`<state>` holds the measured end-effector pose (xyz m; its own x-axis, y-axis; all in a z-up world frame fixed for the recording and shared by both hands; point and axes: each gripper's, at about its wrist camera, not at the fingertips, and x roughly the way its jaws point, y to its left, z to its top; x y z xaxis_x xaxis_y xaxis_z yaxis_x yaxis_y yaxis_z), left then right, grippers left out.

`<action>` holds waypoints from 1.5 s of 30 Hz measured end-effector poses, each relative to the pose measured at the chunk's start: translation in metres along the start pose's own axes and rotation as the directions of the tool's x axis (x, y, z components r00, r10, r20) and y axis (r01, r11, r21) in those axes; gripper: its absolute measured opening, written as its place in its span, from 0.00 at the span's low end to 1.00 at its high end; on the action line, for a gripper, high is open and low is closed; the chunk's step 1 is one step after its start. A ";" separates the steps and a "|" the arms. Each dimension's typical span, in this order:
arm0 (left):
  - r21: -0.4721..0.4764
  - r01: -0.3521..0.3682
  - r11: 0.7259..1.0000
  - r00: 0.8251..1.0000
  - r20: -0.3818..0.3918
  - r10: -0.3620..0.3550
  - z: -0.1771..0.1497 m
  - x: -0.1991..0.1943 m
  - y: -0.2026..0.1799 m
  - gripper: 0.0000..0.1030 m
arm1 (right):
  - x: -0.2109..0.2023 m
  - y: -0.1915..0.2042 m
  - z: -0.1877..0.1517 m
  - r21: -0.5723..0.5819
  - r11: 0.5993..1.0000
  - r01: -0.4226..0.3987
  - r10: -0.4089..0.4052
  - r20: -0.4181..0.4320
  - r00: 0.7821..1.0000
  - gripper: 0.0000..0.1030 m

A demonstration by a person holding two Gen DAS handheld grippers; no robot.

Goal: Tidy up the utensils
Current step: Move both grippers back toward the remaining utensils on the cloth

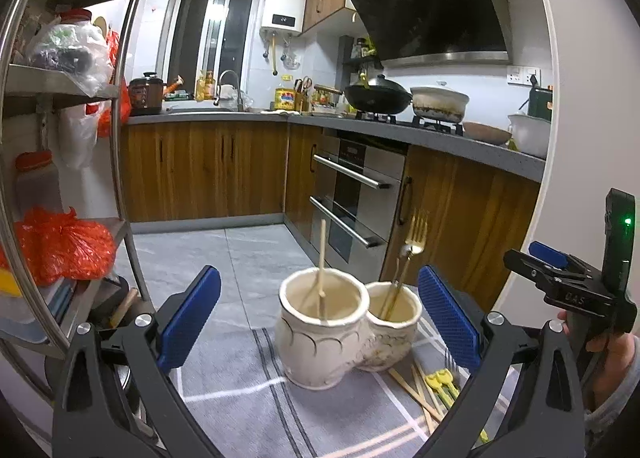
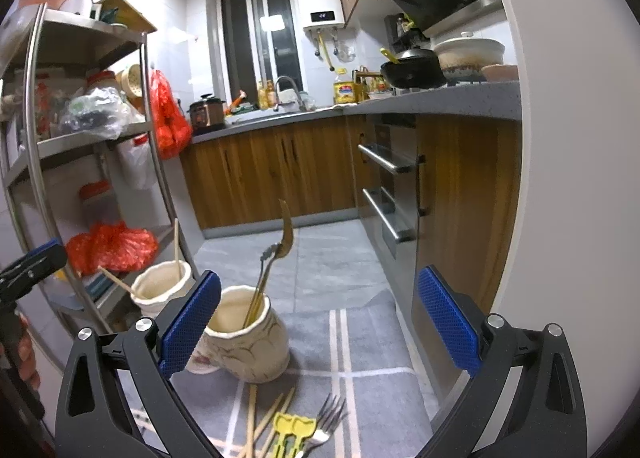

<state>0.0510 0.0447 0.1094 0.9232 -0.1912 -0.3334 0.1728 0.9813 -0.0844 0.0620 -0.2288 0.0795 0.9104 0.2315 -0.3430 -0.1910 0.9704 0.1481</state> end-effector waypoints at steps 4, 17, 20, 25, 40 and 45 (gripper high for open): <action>0.019 0.005 1.000 1.000 -0.022 -0.004 -0.008 0.003 -0.005 0.94 | 0.000 -0.002 -0.008 -0.012 1.000 -0.005 0.004 -0.024 1.000 0.95; 0.058 -0.007 0.998 0.994 -0.113 0.014 -0.044 0.016 -0.014 0.94 | 0.013 -0.027 -0.045 -0.033 0.997 0.071 -0.075 -0.145 0.987 0.95; 0.064 -0.001 0.998 0.990 -0.140 0.010 -0.056 0.020 -0.015 0.94 | 0.016 -0.029 -0.056 -0.050 0.996 0.074 -0.082 -0.184 0.980 0.95; 0.075 0.013 0.997 0.980 -0.198 0.003 -0.077 0.028 -0.019 0.94 | 0.028 -0.028 -0.072 -0.077 0.995 0.067 -0.084 -0.259 0.962 0.95; 0.101 0.058 0.993 0.953 -0.301 -0.025 -0.115 0.041 -0.035 0.94 | 0.040 -0.014 -0.099 -0.130 0.991 -0.011 -0.037 -0.361 0.932 0.91; 0.086 0.061 0.994 0.949 -0.314 -0.031 -0.117 0.041 -0.035 0.94 | 0.057 -0.016 -0.097 -0.132 0.991 0.000 -0.053 -0.397 0.916 0.63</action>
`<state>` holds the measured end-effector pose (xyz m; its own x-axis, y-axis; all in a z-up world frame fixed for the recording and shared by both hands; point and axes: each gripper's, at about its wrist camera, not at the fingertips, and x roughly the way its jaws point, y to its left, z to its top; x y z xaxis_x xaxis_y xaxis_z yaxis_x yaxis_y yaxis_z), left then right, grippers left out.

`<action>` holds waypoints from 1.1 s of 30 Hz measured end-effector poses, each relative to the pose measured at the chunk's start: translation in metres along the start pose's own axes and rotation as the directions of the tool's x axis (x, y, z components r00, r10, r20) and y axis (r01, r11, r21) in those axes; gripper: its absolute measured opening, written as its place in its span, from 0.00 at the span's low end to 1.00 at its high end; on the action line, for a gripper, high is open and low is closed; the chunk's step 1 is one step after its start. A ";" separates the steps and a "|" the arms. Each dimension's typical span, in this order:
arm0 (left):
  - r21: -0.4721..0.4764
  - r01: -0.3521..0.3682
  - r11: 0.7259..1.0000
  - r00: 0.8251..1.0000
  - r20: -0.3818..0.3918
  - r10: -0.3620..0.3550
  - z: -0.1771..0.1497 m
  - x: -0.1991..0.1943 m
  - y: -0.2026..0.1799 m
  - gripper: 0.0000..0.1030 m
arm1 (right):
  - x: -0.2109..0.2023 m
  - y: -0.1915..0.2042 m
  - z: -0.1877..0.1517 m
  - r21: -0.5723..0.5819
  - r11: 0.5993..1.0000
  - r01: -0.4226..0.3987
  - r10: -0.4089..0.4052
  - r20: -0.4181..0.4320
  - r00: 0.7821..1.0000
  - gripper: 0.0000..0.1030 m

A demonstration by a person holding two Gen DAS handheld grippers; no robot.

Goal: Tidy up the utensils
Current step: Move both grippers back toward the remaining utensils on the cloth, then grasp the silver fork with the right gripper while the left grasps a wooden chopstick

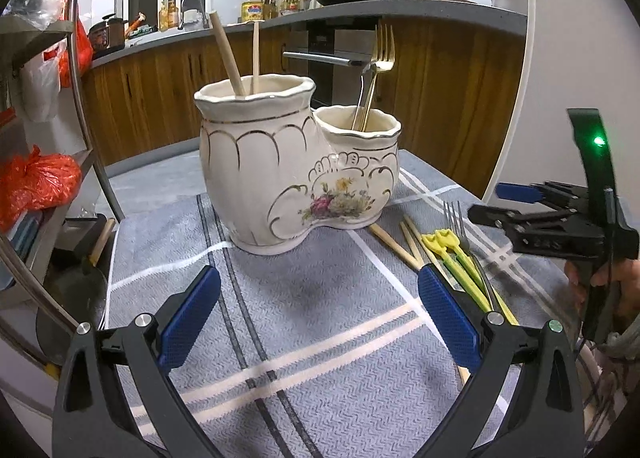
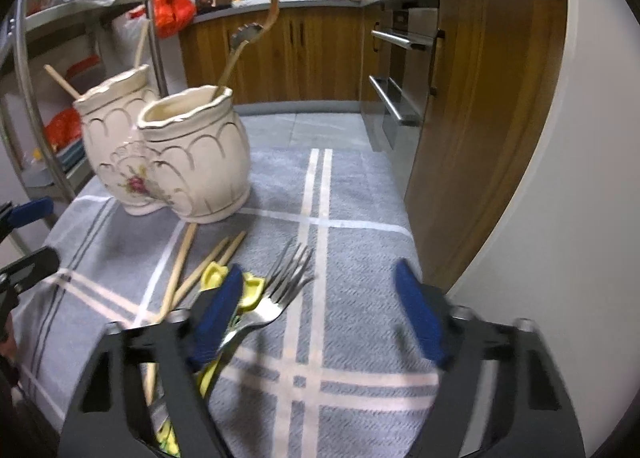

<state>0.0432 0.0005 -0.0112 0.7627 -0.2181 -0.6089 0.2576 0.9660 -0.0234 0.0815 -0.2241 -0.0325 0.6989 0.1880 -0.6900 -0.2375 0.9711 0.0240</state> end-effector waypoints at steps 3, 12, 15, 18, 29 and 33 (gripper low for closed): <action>0.005 0.004 1.000 1.000 -0.003 -0.004 -0.001 0.000 -0.002 0.94 | 0.008 -0.001 0.004 0.000 1.000 -0.025 0.025 -0.025 0.999 0.50; 0.022 0.026 0.999 0.999 -0.041 -0.025 -0.001 0.007 -0.014 0.94 | 0.032 0.004 0.012 0.007 0.992 -0.125 0.125 -0.115 0.985 0.28; 0.025 0.048 0.999 0.997 -0.067 -0.047 -0.003 0.012 -0.023 0.94 | 0.038 0.001 0.012 0.039 0.986 -0.163 0.167 -0.130 0.977 0.24; 0.061 0.080 0.995 0.992 -0.100 -0.073 -0.006 0.017 -0.037 0.89 | 0.035 -0.003 0.015 0.054 0.981 -0.186 0.191 -0.115 0.975 0.11; 0.131 0.115 0.985 0.972 -0.218 -0.084 -0.014 0.033 -0.067 0.54 | -0.001 -0.012 0.020 0.028 0.988 -0.152 0.152 0.003 0.988 0.04; 0.126 0.106 0.986 0.969 -0.235 -0.074 -0.014 0.040 -0.072 0.39 | -0.019 -0.017 0.020 0.029 0.990 -0.135 0.133 0.057 0.990 0.04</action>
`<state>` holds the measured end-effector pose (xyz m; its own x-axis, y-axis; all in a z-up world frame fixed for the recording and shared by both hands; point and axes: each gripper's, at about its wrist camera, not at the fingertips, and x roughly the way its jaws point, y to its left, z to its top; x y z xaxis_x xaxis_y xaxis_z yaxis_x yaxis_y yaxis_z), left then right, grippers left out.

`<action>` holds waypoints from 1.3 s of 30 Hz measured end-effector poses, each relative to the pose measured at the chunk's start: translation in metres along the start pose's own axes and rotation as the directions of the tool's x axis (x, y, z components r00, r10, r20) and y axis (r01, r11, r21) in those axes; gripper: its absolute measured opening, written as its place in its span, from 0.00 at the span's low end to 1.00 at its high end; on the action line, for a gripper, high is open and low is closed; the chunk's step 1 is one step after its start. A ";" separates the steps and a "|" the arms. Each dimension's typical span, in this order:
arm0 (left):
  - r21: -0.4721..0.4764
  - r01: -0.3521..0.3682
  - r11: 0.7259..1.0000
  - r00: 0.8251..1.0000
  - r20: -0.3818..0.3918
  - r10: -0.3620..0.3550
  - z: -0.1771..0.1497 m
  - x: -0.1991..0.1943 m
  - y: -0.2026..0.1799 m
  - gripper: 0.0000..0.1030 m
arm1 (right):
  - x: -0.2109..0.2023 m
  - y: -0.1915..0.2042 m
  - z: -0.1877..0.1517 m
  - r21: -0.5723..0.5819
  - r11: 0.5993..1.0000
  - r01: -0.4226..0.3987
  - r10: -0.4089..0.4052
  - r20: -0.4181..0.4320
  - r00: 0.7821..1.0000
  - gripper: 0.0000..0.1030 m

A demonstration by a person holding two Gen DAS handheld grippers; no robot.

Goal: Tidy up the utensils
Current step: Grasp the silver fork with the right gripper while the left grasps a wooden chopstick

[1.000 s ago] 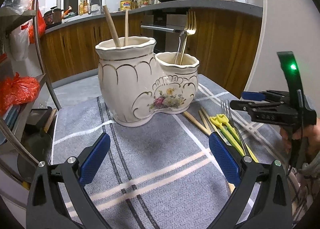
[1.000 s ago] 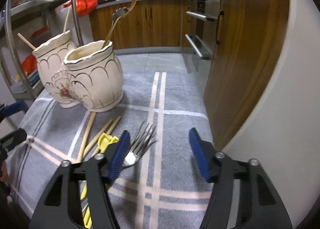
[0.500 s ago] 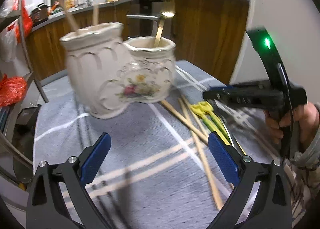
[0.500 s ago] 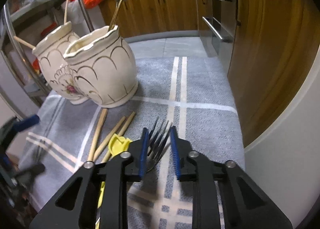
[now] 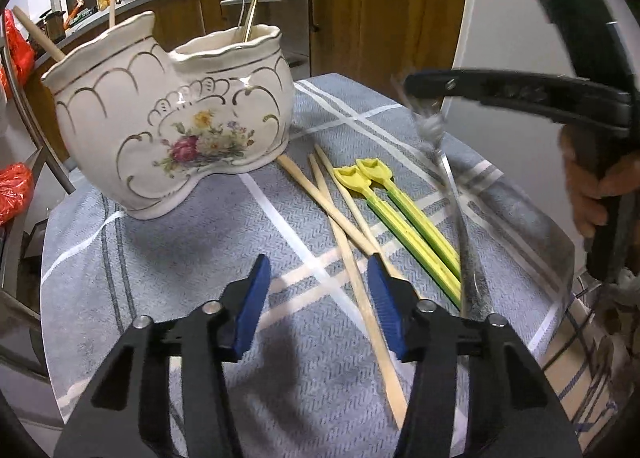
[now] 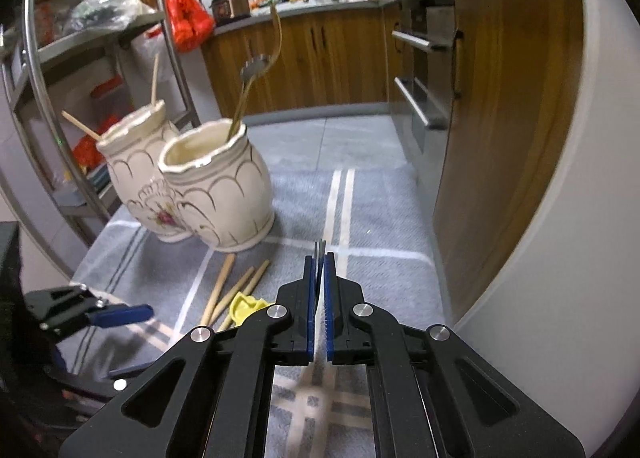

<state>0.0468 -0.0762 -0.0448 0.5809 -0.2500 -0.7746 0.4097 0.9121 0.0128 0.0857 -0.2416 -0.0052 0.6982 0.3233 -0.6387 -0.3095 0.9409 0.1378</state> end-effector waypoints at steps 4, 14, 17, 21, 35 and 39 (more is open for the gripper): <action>-0.001 -0.008 1.000 1.000 -0.003 0.008 0.002 0.007 -0.006 0.32 | -0.011 0.001 0.001 -0.002 1.000 0.003 -0.003 0.033 0.999 0.04; -0.034 0.003 0.999 1.000 0.024 -0.002 0.001 0.004 0.013 0.06 | -0.033 0.011 0.005 -0.019 1.000 -0.003 0.005 0.099 0.995 0.03; -0.048 0.000 0.999 0.999 0.039 0.001 -0.004 -0.003 0.024 0.06 | -0.040 0.015 0.007 -0.029 1.000 0.006 -0.002 0.123 0.992 0.03; -0.065 0.004 0.998 0.997 0.080 0.001 -0.011 -0.019 0.039 0.06 | -0.048 0.021 0.011 -0.041 0.999 0.014 -0.007 0.151 0.988 0.03; 0.045 0.043 0.998 0.999 -0.035 -0.042 -0.031 -0.039 0.044 0.08 | -0.065 0.039 0.017 -0.079 0.997 0.011 0.004 0.193 0.981 0.03; 0.073 0.028 0.997 0.997 -0.072 -0.023 -0.028 -0.031 0.038 0.18 | -0.067 0.043 0.018 -0.088 0.996 0.011 0.007 0.200 0.980 0.03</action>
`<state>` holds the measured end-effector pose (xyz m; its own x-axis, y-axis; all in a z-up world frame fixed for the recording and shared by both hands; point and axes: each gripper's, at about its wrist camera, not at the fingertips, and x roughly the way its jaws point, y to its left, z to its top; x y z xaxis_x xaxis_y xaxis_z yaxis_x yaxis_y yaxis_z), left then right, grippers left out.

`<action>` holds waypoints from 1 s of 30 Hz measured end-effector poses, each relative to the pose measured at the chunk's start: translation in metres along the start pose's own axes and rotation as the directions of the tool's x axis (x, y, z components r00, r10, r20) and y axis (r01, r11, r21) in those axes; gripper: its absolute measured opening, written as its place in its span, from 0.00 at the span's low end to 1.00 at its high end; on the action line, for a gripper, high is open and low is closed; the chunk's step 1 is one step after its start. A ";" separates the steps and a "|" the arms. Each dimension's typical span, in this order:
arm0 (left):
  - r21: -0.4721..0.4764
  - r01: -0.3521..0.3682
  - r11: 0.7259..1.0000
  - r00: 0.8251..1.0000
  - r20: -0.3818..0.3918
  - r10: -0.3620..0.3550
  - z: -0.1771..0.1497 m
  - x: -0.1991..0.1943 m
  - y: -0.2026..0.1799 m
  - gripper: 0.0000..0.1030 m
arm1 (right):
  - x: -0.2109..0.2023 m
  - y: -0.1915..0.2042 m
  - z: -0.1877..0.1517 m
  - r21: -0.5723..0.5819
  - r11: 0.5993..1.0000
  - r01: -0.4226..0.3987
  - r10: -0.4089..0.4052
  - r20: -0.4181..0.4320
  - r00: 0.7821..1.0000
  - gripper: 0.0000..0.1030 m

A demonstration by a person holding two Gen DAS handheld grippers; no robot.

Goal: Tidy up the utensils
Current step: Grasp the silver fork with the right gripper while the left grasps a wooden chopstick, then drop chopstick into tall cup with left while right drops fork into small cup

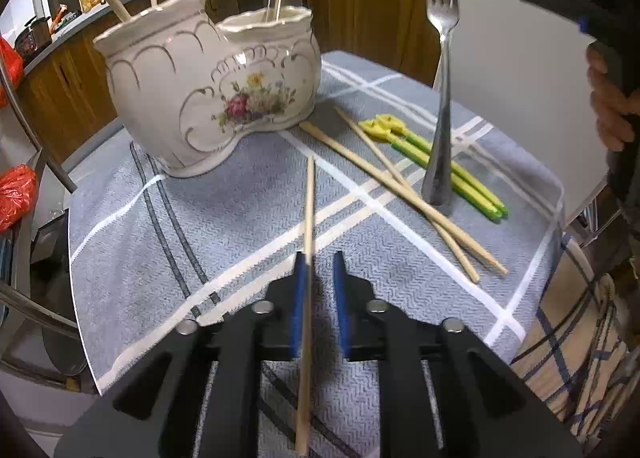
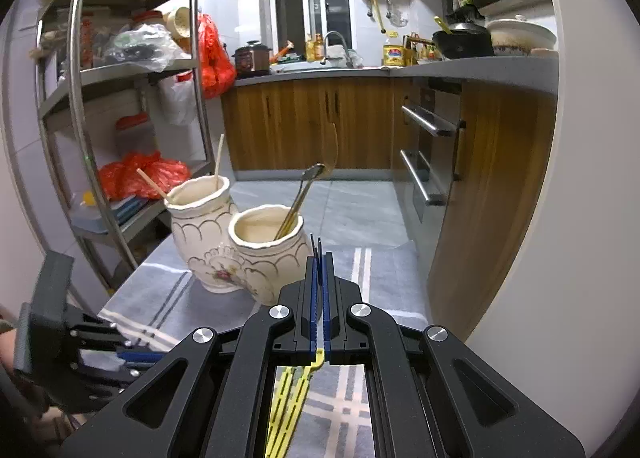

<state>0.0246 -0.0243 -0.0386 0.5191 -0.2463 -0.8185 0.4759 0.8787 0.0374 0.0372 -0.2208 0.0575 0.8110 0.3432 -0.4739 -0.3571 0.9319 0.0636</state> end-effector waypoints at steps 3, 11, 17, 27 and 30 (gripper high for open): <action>0.002 0.000 1.000 1.000 -0.019 0.000 0.001 0.005 -0.001 0.19 | -0.003 0.001 0.001 -0.004 1.000 0.003 -0.003 0.007 1.000 0.03; -0.022 0.006 1.000 1.000 -0.016 -0.006 0.013 0.017 0.009 0.06 | 0.001 0.000 0.003 0.002 0.999 0.045 -0.045 0.006 0.999 0.03; -0.054 0.029 0.998 0.993 0.115 -0.023 0.015 -0.001 0.018 0.06 | 0.001 0.003 0.010 -0.018 0.995 0.098 -0.097 0.017 0.995 0.03; -0.071 0.007 0.997 0.912 0.409 0.023 0.020 -0.057 0.028 0.06 | 0.000 0.007 0.024 -0.023 0.994 0.105 -0.104 0.040 0.994 0.03; -0.081 0.009 0.997 0.875 0.482 0.031 0.020 -0.072 0.030 0.06 | -0.003 0.009 0.029 -0.023 0.994 0.106 -0.105 0.055 0.993 0.03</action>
<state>0.0161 0.0118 0.0331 0.8116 -0.3855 -0.4389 0.4217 0.9066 -0.0164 0.0450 -0.2098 0.0844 0.8683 0.2495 -0.4288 -0.2796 0.9601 -0.0075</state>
